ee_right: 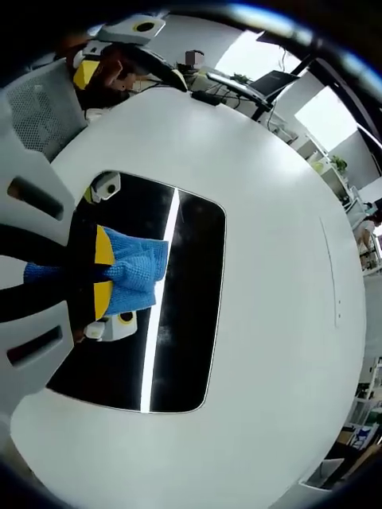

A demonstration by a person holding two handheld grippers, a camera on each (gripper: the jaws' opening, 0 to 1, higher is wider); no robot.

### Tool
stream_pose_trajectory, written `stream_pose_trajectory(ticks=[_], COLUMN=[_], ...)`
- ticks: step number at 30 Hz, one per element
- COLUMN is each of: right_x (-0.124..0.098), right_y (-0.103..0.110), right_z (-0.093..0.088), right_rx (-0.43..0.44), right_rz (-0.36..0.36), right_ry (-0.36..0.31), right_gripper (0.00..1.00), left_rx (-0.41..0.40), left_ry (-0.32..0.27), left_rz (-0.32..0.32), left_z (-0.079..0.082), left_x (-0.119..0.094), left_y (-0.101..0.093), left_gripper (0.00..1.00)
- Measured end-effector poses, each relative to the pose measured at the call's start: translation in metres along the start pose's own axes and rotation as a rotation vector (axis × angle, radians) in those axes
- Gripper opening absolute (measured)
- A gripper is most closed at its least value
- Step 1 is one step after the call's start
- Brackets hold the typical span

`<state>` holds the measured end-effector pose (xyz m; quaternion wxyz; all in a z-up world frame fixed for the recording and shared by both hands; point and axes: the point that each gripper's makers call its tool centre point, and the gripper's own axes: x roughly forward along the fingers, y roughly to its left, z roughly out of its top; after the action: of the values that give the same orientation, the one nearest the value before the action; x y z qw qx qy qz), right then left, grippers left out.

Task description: Wipe the mirror surface with the cleaning cloth until all visible marks leave the cleaned area.

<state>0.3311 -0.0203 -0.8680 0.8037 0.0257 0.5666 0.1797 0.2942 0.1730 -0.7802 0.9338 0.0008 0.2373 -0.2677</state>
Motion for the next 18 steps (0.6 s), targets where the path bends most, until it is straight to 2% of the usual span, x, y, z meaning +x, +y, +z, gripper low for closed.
stream_pose_trajectory(ticks=[12,18], right_x=[0.007,0.011], right_y=[-0.005,-0.007], right_z=[0.021,0.033], right_rx=[-0.021,-0.063], right_rz=[-0.002,-0.010], right_ry=[-0.005,-0.006], right_gripper=[0.00,0.00], left_rx=[0.000,-0.004], left_ry=[0.018,0.024], left_rz=[-0.004,0.003], left_z=[-0.004,-0.007], left_x=[0.003,0.003], left_y=[-0.005,-0.005], left_gripper=[0.99,0.99])
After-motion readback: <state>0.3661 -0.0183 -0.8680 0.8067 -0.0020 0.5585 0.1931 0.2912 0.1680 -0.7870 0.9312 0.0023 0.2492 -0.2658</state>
